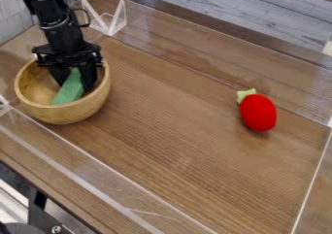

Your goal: Remove the green block from the brown bowl and put it on the table

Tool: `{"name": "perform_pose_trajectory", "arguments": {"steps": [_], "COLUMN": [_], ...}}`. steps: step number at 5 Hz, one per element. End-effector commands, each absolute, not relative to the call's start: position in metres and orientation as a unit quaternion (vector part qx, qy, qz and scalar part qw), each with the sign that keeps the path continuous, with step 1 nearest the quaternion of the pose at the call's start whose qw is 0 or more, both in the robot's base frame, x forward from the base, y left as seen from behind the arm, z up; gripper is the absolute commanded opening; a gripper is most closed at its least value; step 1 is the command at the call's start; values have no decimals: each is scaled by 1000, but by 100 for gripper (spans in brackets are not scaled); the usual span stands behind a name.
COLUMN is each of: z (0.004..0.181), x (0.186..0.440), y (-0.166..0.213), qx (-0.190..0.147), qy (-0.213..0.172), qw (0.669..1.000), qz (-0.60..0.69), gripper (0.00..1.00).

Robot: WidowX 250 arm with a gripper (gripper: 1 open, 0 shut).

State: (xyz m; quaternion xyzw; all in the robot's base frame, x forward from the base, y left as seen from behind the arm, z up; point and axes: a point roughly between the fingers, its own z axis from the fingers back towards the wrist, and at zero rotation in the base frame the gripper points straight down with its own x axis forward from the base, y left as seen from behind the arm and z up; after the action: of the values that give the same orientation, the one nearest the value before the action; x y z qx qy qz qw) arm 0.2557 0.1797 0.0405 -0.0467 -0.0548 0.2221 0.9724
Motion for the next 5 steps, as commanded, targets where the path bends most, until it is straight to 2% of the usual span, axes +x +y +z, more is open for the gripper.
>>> {"name": "perform_pose_trajectory", "arguments": {"steps": [1, 3, 5], "z": [78, 107, 127], "x": [266, 270, 279], "y": [186, 177, 142], "qx": [-33, -37, -43], "qy": [-100, -118, -133], "qw": [968, 965, 965], "qz": [226, 233, 220], "gripper": [0, 0, 0]}}
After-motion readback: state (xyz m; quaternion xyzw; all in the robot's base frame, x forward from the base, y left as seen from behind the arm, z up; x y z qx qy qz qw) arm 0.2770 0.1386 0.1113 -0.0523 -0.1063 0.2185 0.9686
